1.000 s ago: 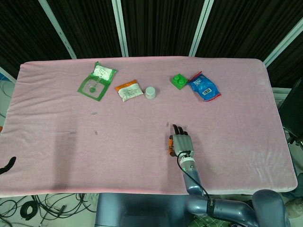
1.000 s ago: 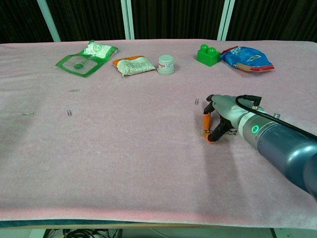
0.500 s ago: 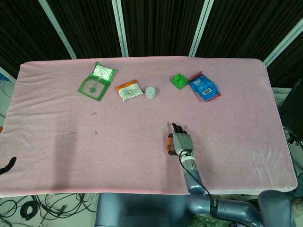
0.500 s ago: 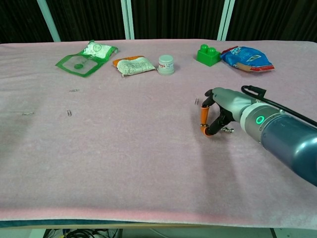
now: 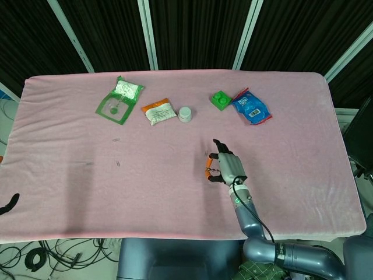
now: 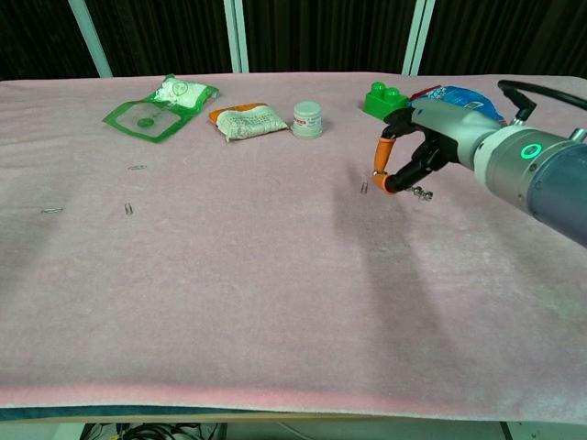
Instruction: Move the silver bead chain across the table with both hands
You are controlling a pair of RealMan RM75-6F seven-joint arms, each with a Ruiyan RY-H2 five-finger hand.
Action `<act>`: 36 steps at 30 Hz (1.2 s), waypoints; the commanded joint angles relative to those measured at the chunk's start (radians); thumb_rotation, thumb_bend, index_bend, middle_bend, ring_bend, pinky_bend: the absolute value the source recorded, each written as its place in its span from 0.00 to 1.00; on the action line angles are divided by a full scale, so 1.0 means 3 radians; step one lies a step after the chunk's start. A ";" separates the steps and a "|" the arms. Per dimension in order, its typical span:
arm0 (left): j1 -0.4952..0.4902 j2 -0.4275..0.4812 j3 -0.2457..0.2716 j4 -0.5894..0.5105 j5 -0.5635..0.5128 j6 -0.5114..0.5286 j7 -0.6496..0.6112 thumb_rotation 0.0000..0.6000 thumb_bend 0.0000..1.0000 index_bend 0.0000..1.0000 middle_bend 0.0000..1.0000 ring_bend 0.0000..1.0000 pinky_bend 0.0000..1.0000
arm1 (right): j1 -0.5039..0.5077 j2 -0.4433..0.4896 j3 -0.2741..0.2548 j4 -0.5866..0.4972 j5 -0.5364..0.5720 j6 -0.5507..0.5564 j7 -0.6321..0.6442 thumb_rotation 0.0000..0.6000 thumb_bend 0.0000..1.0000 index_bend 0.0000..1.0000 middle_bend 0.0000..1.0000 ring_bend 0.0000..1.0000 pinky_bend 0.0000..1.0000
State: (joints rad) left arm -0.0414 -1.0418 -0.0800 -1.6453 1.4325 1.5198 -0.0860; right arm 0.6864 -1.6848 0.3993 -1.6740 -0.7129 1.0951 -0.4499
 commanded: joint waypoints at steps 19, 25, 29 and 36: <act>-0.0020 -0.0075 -0.0048 -0.0027 -0.0118 -0.0011 0.0236 1.00 0.26 0.05 0.02 0.00 0.00 | 0.0385 -0.0367 0.0735 0.1271 -0.0073 -0.1156 0.1974 1.00 0.40 0.64 0.00 0.04 0.18; -0.0020 -0.0081 -0.0060 -0.0028 -0.0148 -0.0014 0.0254 1.00 0.26 0.05 0.02 0.00 0.00 | 0.0528 -0.0564 0.0730 0.1745 -0.0170 -0.1315 0.2229 1.00 0.40 0.64 0.00 0.04 0.18; -0.0022 -0.0088 -0.0065 -0.0028 -0.0158 -0.0014 0.0272 1.00 0.26 0.05 0.02 0.00 0.00 | 0.0595 -0.0649 0.0712 0.1998 -0.0250 -0.1407 0.2360 1.00 0.40 0.65 0.00 0.04 0.18; -0.0033 -0.0100 -0.0074 -0.0022 -0.0180 -0.0035 0.0290 1.00 0.26 0.05 0.02 0.00 0.00 | 0.0682 -0.0776 0.0732 0.2315 -0.0438 -0.1480 0.2658 1.00 0.40 0.65 0.00 0.04 0.18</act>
State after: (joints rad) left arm -0.0512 -1.0716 -0.1021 -1.6518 1.3787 1.5093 0.0011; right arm 0.8811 -1.9040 0.6199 -1.0020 -0.8267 0.6609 0.3286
